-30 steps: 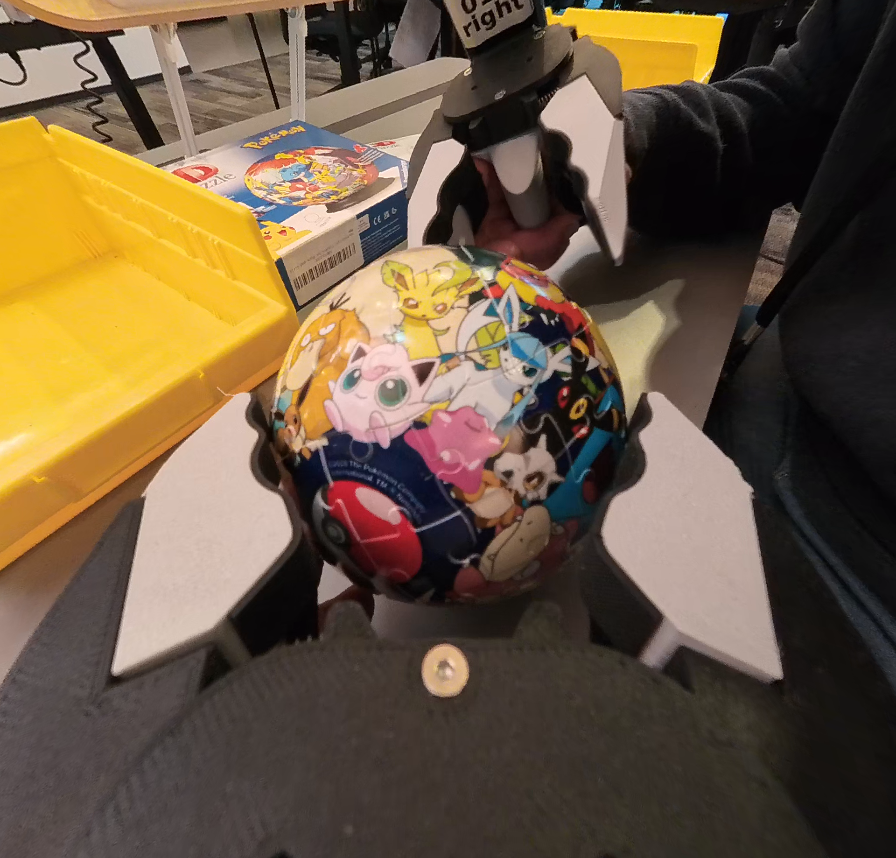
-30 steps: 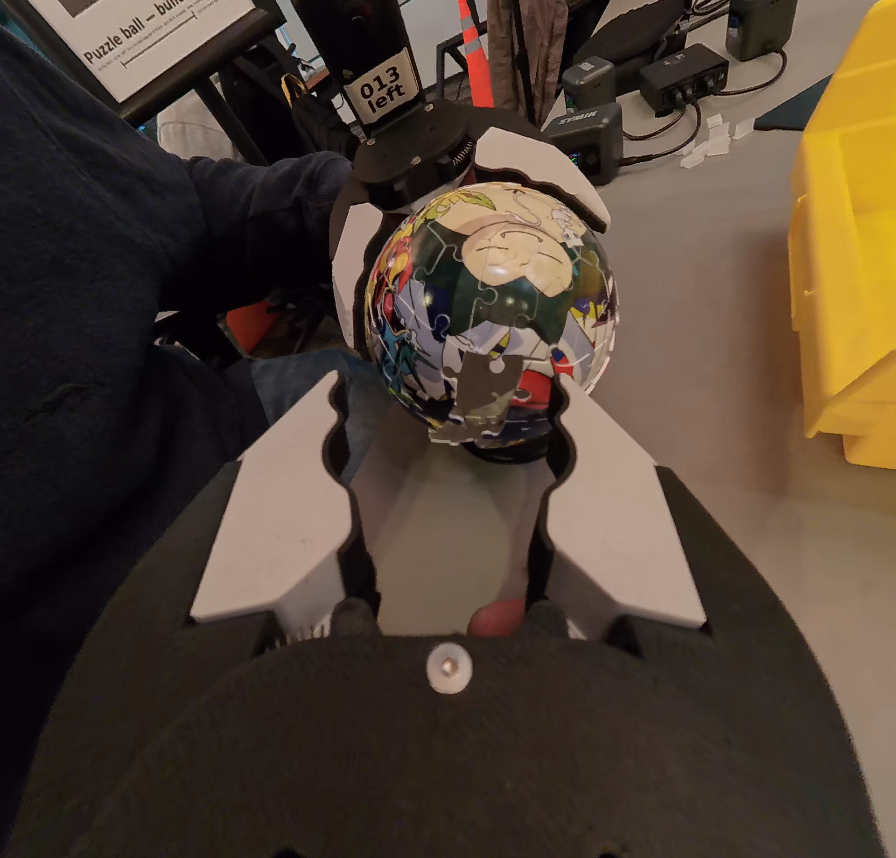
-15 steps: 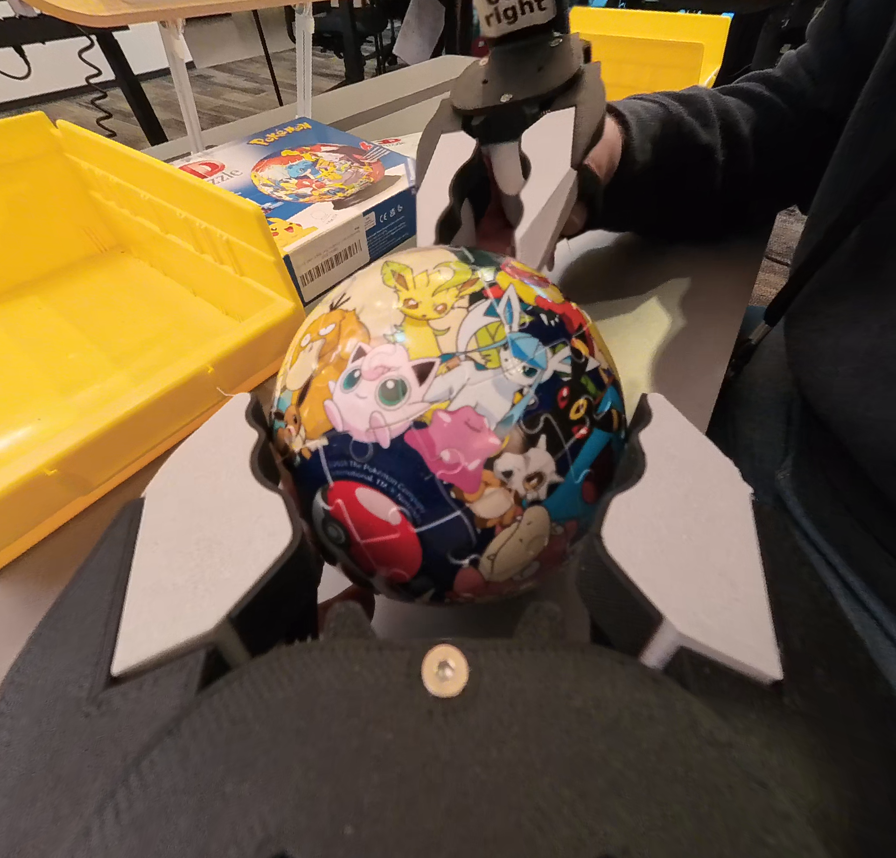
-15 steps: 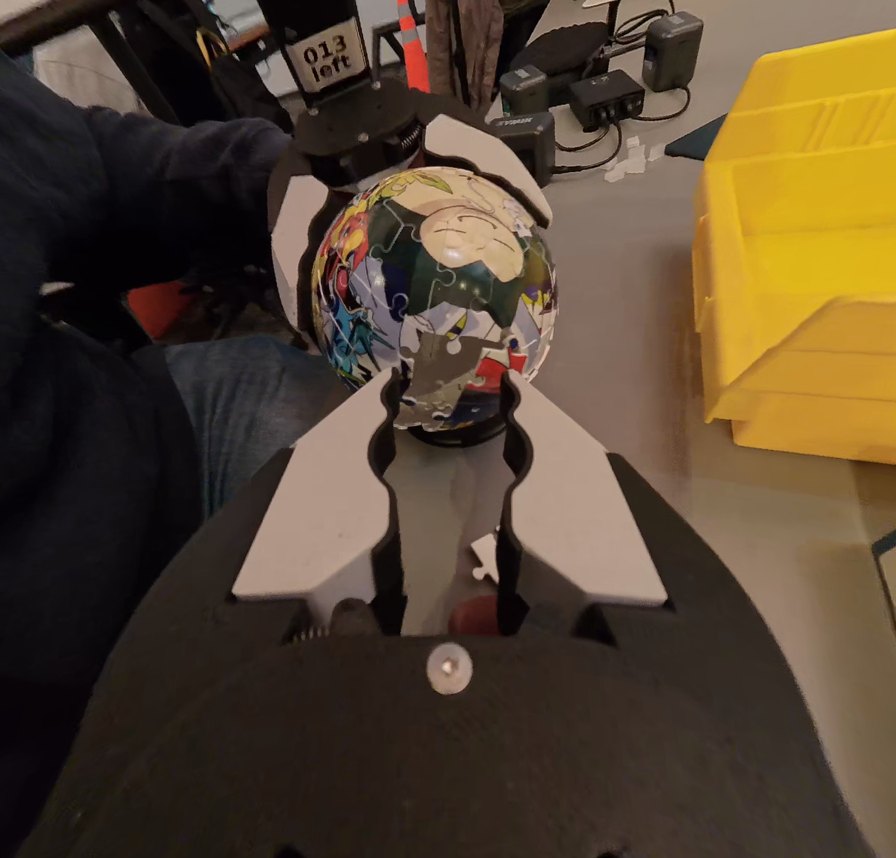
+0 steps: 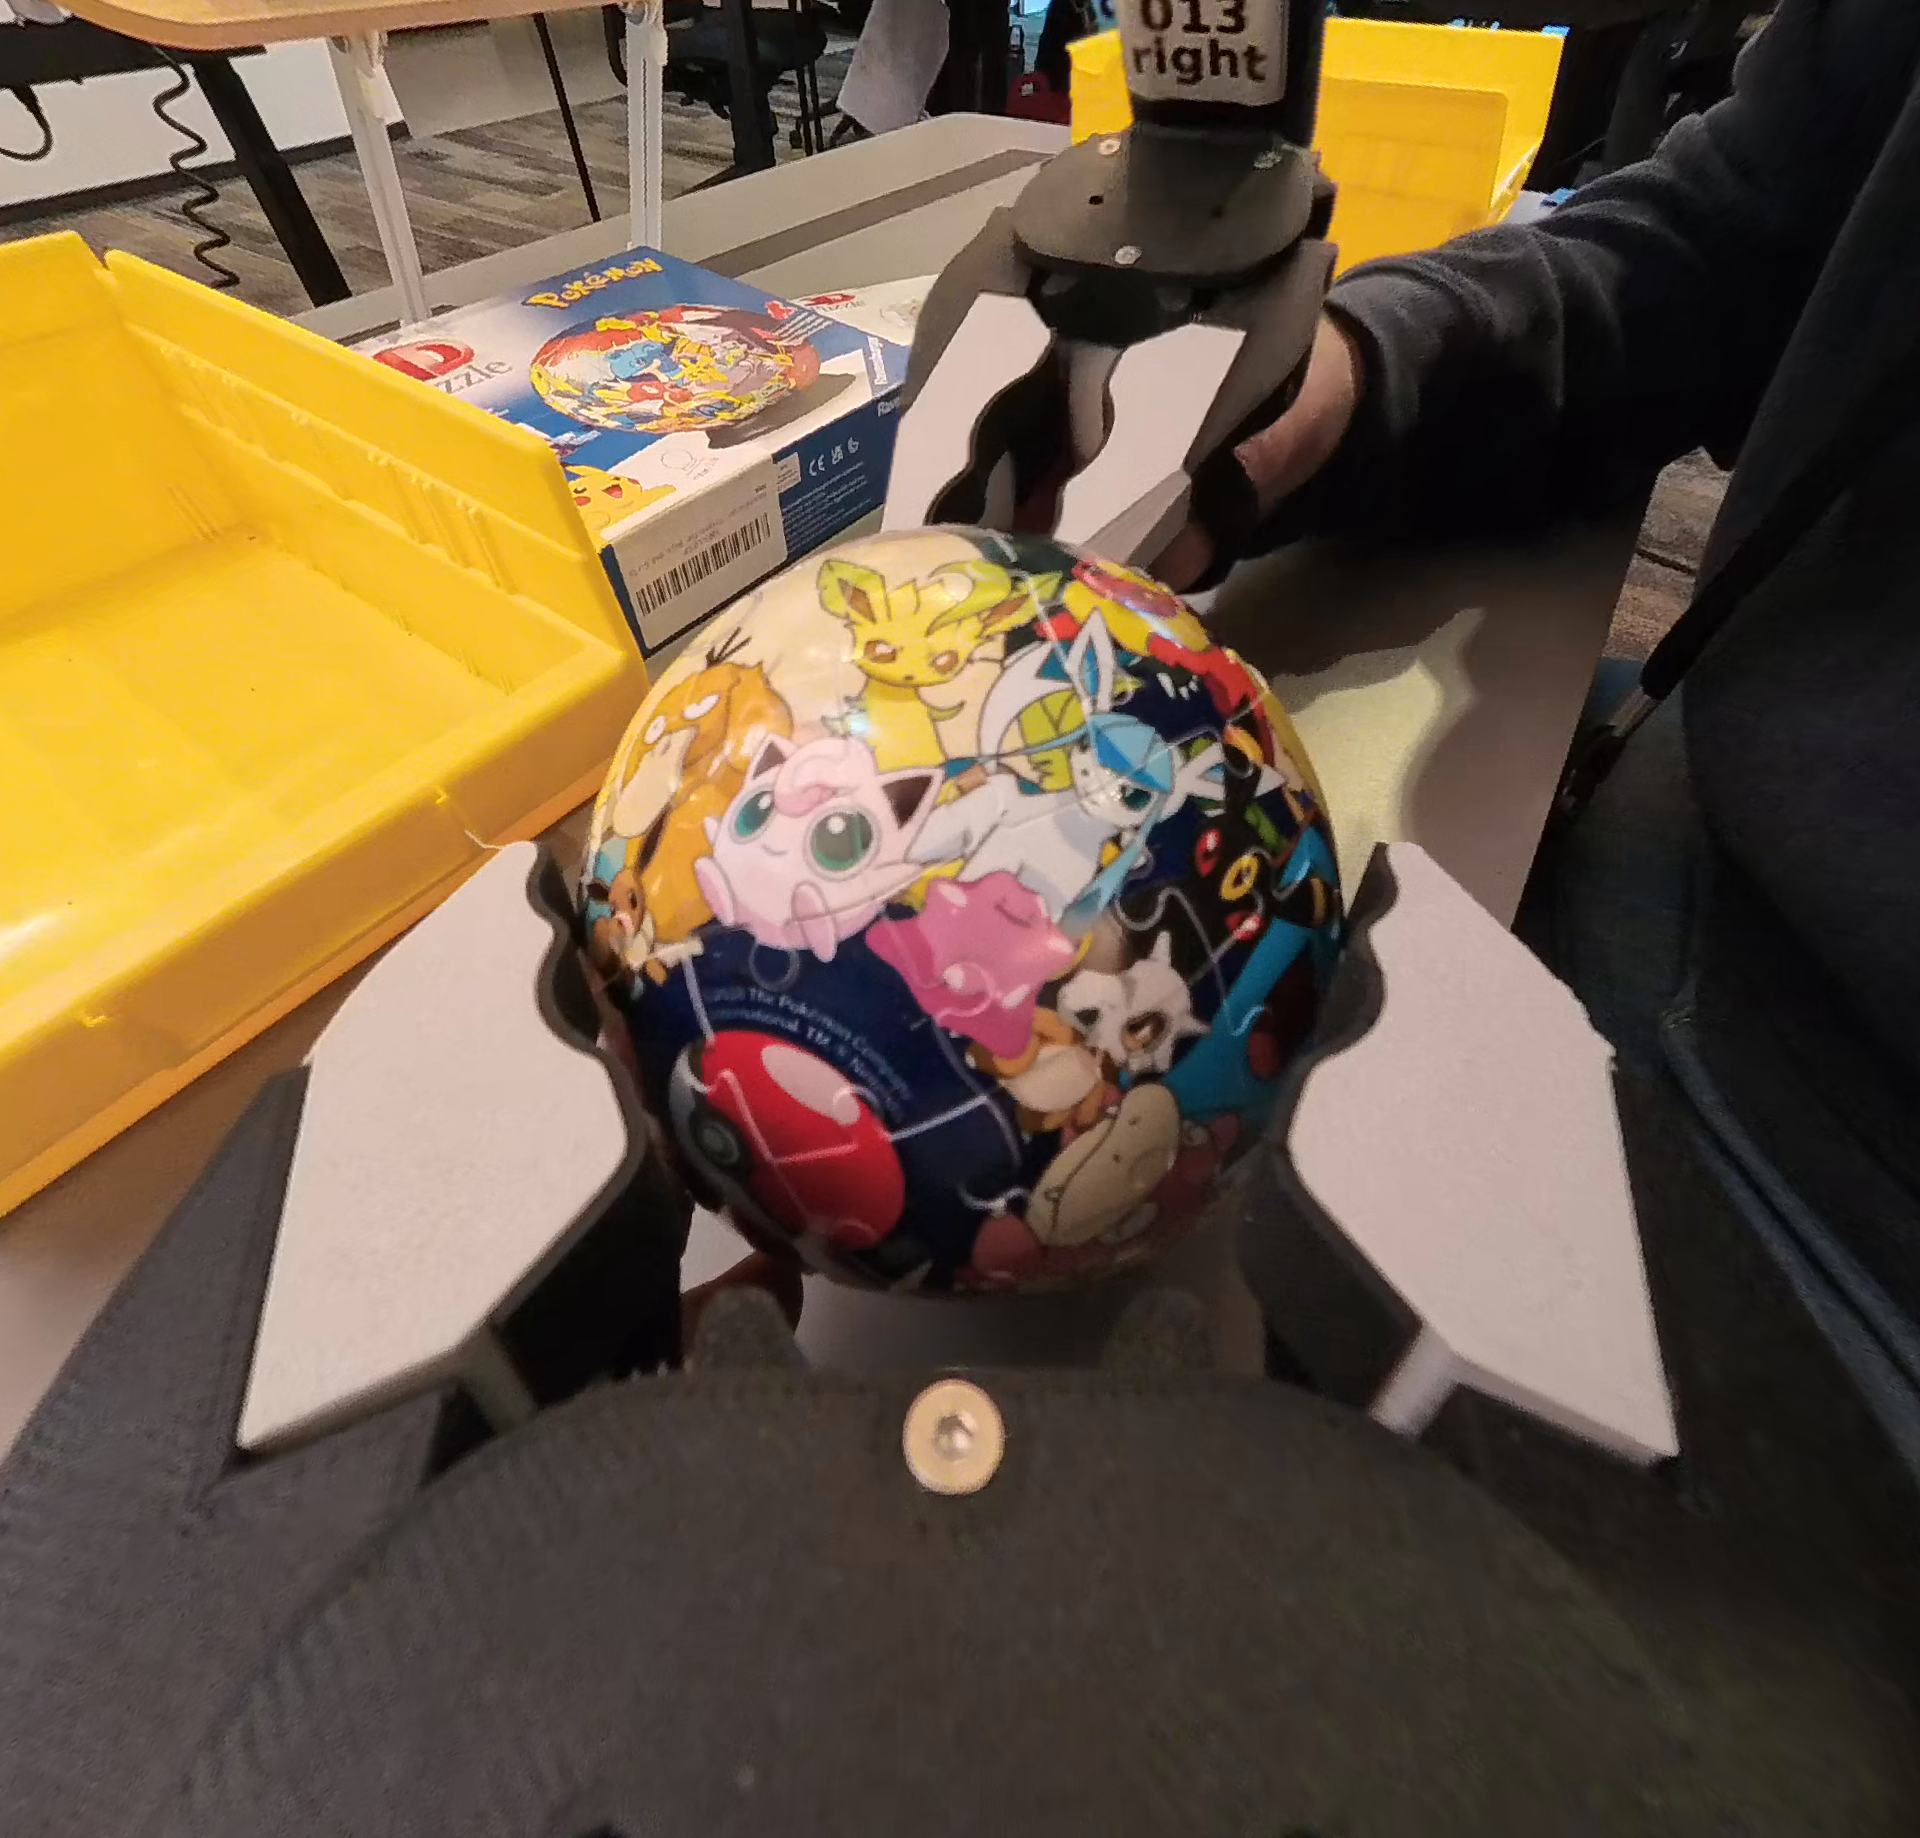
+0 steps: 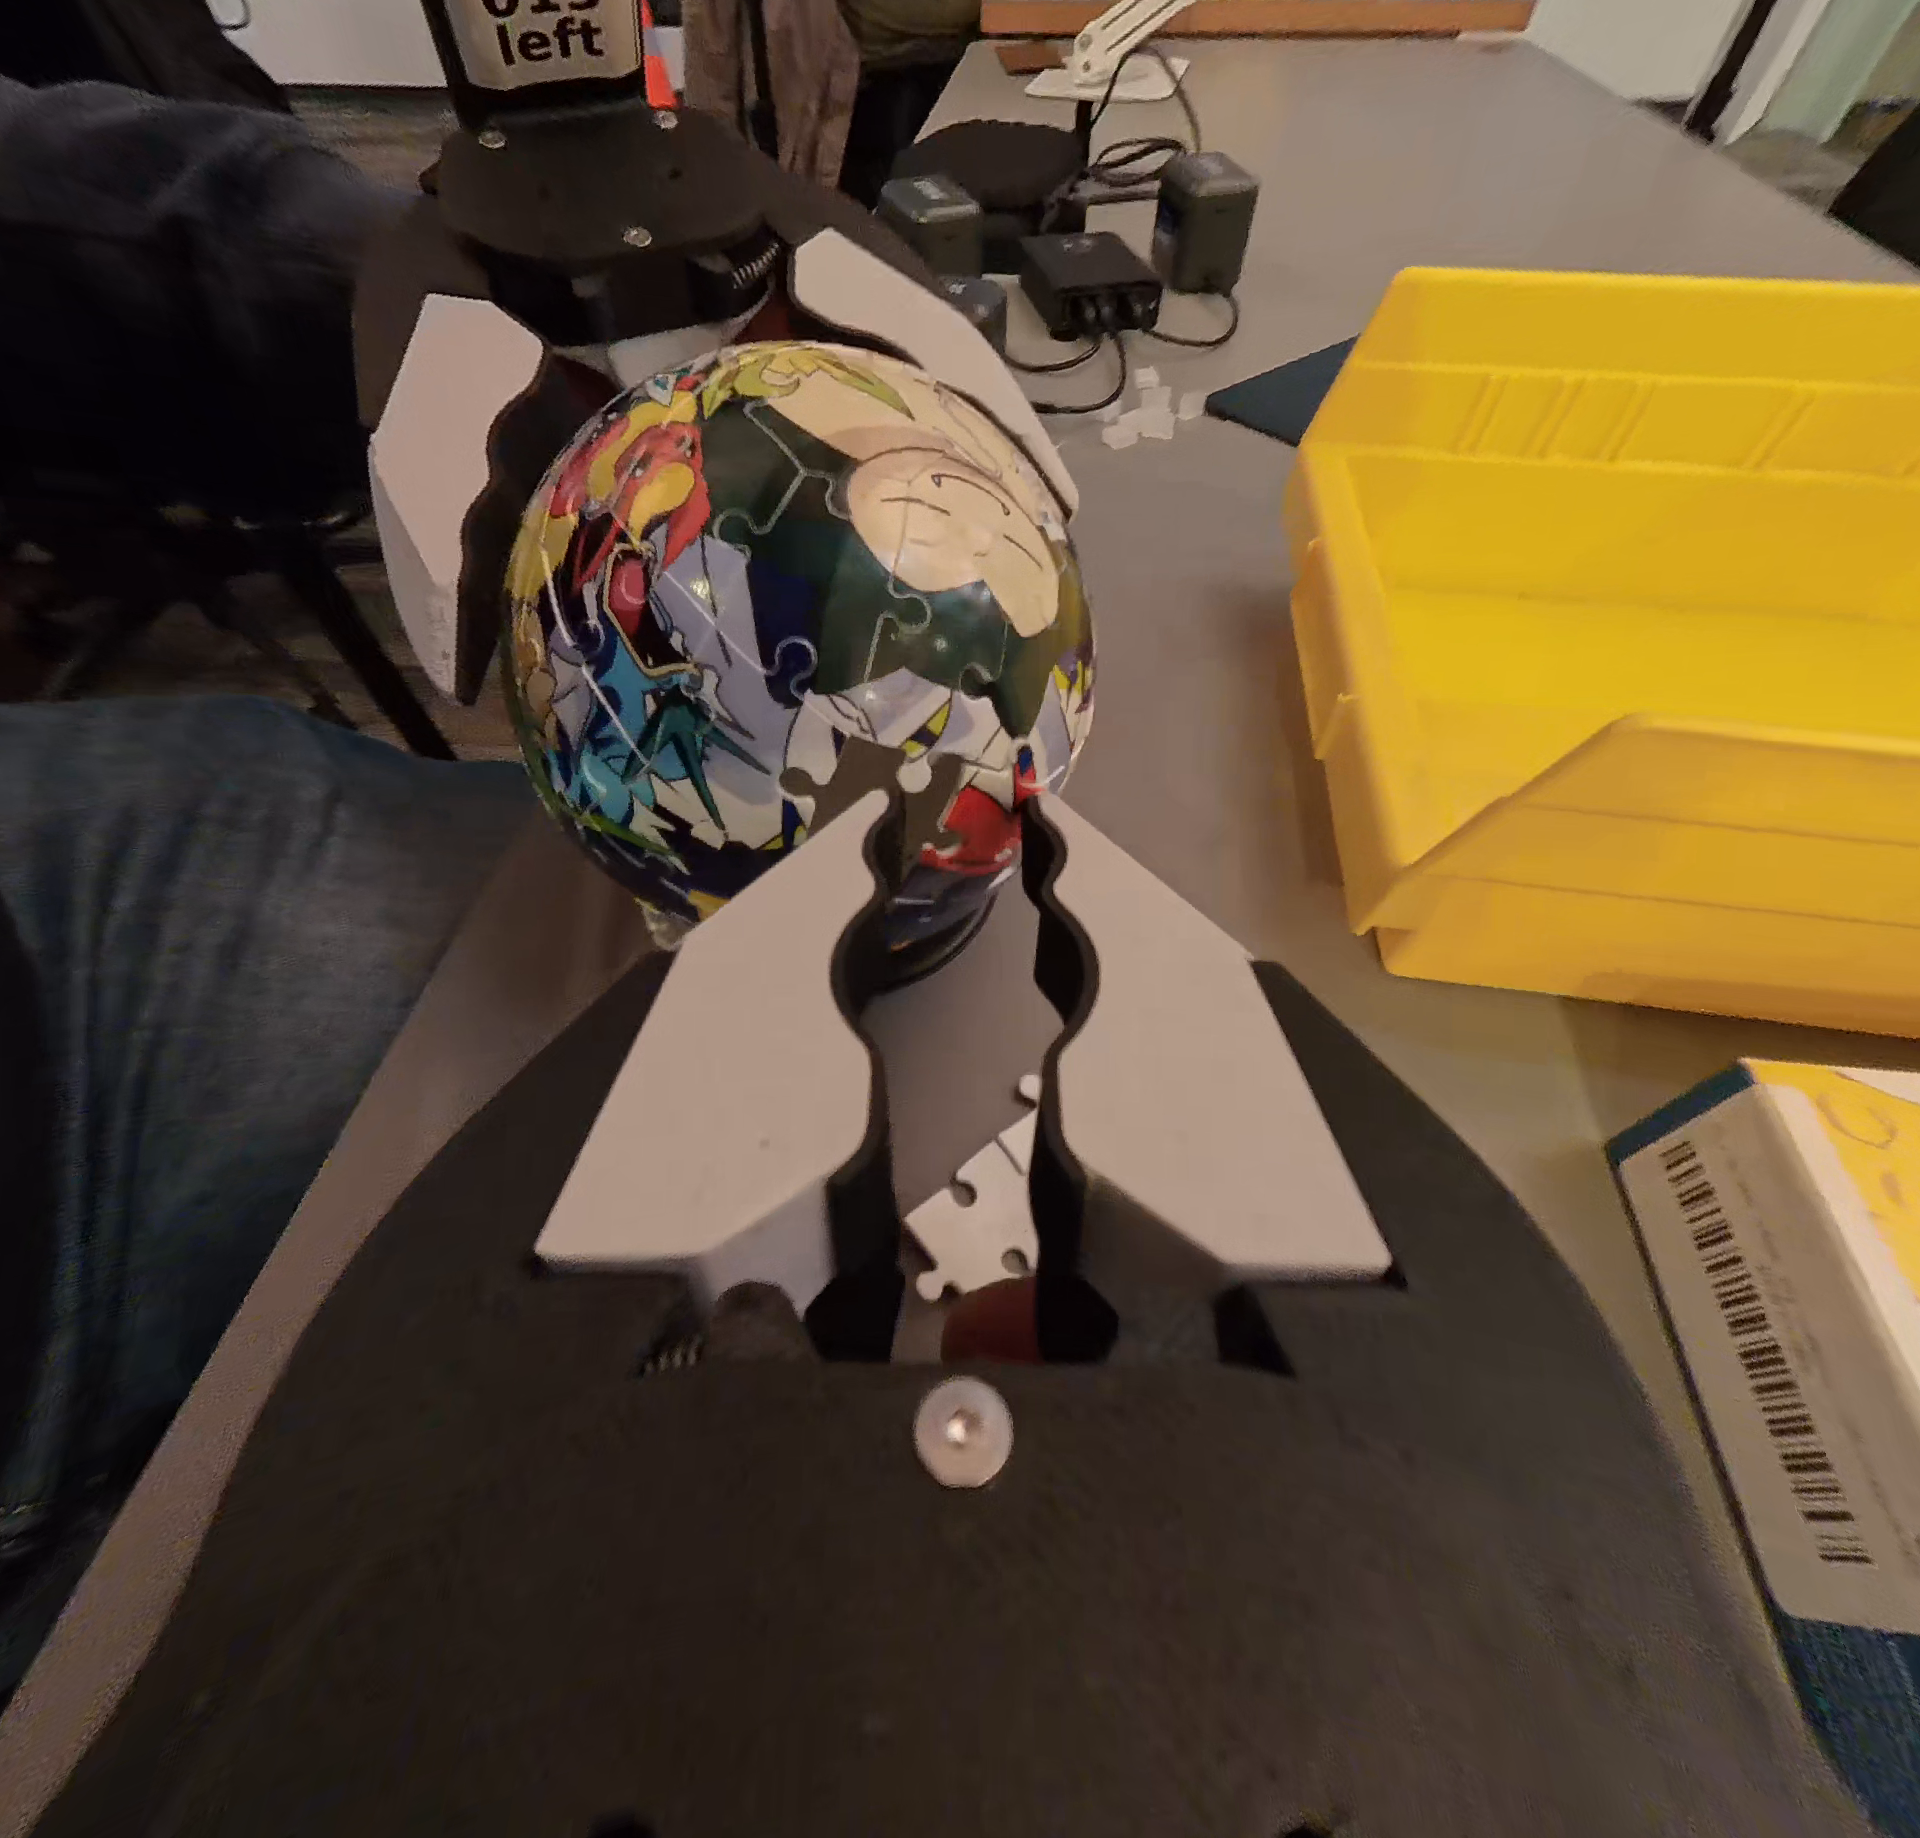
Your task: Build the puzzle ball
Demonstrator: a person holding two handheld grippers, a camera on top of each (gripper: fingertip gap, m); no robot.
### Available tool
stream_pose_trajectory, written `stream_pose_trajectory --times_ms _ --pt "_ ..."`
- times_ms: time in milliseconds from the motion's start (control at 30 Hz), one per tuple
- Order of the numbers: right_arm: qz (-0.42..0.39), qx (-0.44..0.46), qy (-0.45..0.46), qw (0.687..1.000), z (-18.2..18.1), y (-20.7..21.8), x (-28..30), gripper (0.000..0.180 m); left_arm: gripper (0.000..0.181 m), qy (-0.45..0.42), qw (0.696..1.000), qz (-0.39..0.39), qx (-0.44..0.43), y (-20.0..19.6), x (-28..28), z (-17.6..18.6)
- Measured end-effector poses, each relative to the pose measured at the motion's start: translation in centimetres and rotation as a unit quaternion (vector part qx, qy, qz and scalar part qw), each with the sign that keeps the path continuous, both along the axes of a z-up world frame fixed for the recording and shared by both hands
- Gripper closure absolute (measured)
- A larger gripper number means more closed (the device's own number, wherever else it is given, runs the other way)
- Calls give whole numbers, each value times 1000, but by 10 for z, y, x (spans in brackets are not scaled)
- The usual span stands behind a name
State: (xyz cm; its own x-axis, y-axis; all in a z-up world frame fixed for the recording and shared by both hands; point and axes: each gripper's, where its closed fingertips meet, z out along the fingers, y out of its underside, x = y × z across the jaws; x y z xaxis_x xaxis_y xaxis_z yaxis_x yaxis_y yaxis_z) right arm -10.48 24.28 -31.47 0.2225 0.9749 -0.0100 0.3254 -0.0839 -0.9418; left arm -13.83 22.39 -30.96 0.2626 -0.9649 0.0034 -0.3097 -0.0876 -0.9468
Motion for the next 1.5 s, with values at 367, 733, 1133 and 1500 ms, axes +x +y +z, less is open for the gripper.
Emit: stream_pose_trajectory --times_ms 367,733,1133,1500 --pt "-46 144 -26 988 2 8 -2 169 45 -5 1000 6 -2 2 -1 0" --pt "-89 263 -58 959 3 11 -5 171 45 -8 1000 11 1 3 -3 1" --pt "-93 304 -85 944 1 13 -4 175 45 -18 1000 17 -4 5 -4 2" --pt "-100 268 -62 956 5 14 -6 172 45 -12 1000 17 -1 5 -4 0"
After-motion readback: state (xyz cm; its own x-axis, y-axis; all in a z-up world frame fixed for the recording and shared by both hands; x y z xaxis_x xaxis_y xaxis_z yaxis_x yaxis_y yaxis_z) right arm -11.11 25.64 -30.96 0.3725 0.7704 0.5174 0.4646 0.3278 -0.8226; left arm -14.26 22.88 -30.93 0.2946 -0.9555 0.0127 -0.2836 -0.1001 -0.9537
